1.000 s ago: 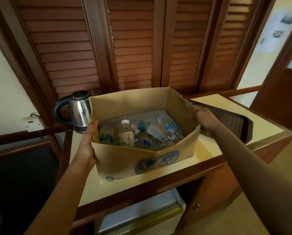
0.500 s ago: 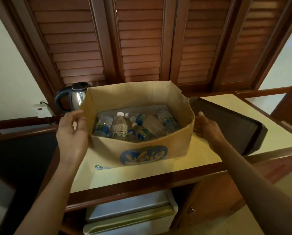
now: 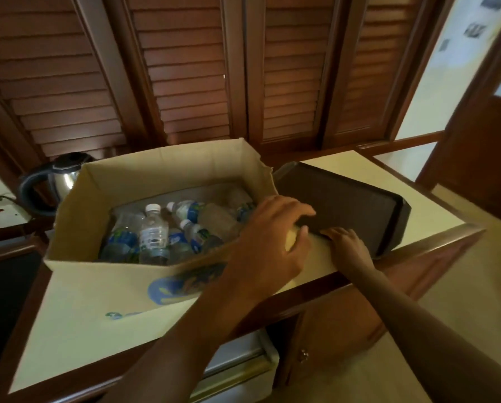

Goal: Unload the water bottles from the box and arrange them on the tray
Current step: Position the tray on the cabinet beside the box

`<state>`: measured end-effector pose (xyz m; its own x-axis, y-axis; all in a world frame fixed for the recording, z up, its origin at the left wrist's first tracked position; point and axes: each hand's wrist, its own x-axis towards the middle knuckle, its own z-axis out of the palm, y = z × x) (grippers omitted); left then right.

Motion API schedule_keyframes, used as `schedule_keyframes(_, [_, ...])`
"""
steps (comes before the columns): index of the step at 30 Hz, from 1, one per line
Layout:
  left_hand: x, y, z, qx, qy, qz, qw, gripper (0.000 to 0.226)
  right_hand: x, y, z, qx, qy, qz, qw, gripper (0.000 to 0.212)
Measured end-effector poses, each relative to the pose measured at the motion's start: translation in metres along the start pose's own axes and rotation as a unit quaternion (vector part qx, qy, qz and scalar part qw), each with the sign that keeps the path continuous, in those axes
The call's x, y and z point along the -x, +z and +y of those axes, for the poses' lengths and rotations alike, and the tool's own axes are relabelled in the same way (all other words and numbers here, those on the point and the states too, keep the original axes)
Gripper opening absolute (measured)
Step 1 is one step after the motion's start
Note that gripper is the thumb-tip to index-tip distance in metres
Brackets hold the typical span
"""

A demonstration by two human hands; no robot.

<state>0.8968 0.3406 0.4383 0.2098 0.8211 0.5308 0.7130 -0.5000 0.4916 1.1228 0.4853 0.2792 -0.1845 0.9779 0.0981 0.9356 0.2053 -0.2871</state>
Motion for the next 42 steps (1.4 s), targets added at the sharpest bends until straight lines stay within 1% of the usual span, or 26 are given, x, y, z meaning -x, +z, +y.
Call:
schedule_keyframes(2, [-0.018, 0.038, 0.010, -0.007, 0.014, -0.027, 1.000, 0.030, -0.003, -0.008, 0.017, 0.000, -0.010, -0.001, 1.000, 0.041])
schedule_keyframes(5, [-0.051, 0.096, 0.004, -0.022, -0.024, -0.050, 0.998, 0.030, -0.007, -0.020, 0.057, -0.006, -0.026, 0.000, 1.000, 0.040])
schedule_keyframes(7, [-0.077, 0.134, -0.011, -0.041, -0.080, -0.058, 0.994, 0.031, -0.010, -0.033, 0.093, -0.012, -0.042, -0.004, 0.999, 0.042])
schedule_keyframes(9, [-0.097, 0.161, -0.034, -0.069, -0.148, -0.069, 0.984, 0.038, -0.011, -0.045, 0.121, -0.013, -0.057, -0.011, 0.998, 0.044])
schedule_keyframes(11, [-0.117, 0.187, -0.053, -0.123, -0.220, -0.084, 0.964, 0.048, -0.015, -0.060, 0.157, -0.004, -0.066, -0.018, 0.998, 0.047])
schedule_keyframes(13, [-0.130, 0.207, -0.066, -0.165, -0.295, -0.097, 0.936, 0.057, -0.019, -0.073, 0.191, -0.004, -0.061, -0.034, 0.998, 0.050])
schedule_keyframes(15, [-0.136, 0.223, -0.076, -0.166, -0.361, -0.102, 0.912, 0.060, -0.025, -0.087, 0.221, -0.021, -0.060, -0.057, 0.996, 0.051])
schedule_keyframes(16, [-0.137, 0.232, -0.079, -0.156, -0.380, -0.101, 0.906, 0.058, -0.027, -0.093, 0.233, -0.033, -0.066, -0.069, 0.995, 0.051])
schedule_keyframes(17, [-0.137, 0.238, -0.081, -0.144, -0.387, -0.095, 0.906, 0.057, -0.030, -0.100, 0.242, -0.045, -0.077, -0.065, 0.994, 0.050])
schedule_keyframes(19, [-0.135, 0.248, -0.083, -0.124, -0.394, -0.068, 0.908, 0.056, -0.038, -0.108, 0.265, -0.047, -0.084, 0.003, 0.995, 0.045])
schedule_keyframes(20, [-0.131, 0.250, -0.083, -0.116, -0.400, -0.050, 0.908, 0.057, -0.042, -0.111, 0.276, -0.049, -0.052, 0.033, 0.997, 0.043])
schedule_keyframes(21, [-0.127, 0.249, -0.084, -0.114, -0.405, -0.033, 0.907, 0.057, -0.047, -0.113, 0.286, -0.046, -0.004, 0.043, 0.998, 0.047])
schedule_keyframes(22, [-0.121, 0.247, -0.084, -0.116, -0.409, -0.021, 0.905, 0.057, -0.051, -0.113, 0.294, -0.037, 0.033, 0.028, 0.998, 0.054])
schedule_keyframes(23, [-0.115, 0.243, -0.083, -0.123, -0.413, -0.014, 0.902, 0.057, -0.056, -0.111, 0.298, -0.030, 0.048, 0.000, 0.998, 0.059])
schedule_keyframes(24, [-0.109, 0.240, -0.084, -0.134, -0.417, -0.011, 0.899, 0.057, -0.060, -0.109, 0.298, -0.015, 0.042, -0.018, 0.999, 0.062])
schedule_keyframes(27, [-0.095, 0.231, -0.085, -0.161, -0.423, 0.001, 0.892, 0.055, -0.077, -0.099, 0.288, 0.029, -0.022, -0.046, 0.998, 0.058])
schedule_keyframes(31, [-0.090, 0.227, -0.092, -0.166, -0.427, 0.024, 0.888, 0.053, -0.112, -0.088, 0.277, -0.003, -0.038, -0.055, 0.998, 0.068])
schedule_keyframes(34, [-0.093, 0.227, -0.094, -0.158, -0.440, 0.035, 0.883, 0.054, -0.130, -0.085, 0.272, -0.028, -0.032, -0.059, 0.997, 0.072])
schedule_keyframes(38, [-0.100, 0.228, -0.092, -0.151, -0.456, 0.039, 0.876, 0.054, -0.151, -0.082, 0.272, -0.052, -0.019, -0.057, 0.997, 0.070])
schedule_keyframes(42, [-0.103, 0.224, -0.089, -0.161, -0.454, 0.016, 0.876, 0.057, -0.157, -0.086, 0.264, -0.067, 0.003, -0.031, 0.997, 0.065])
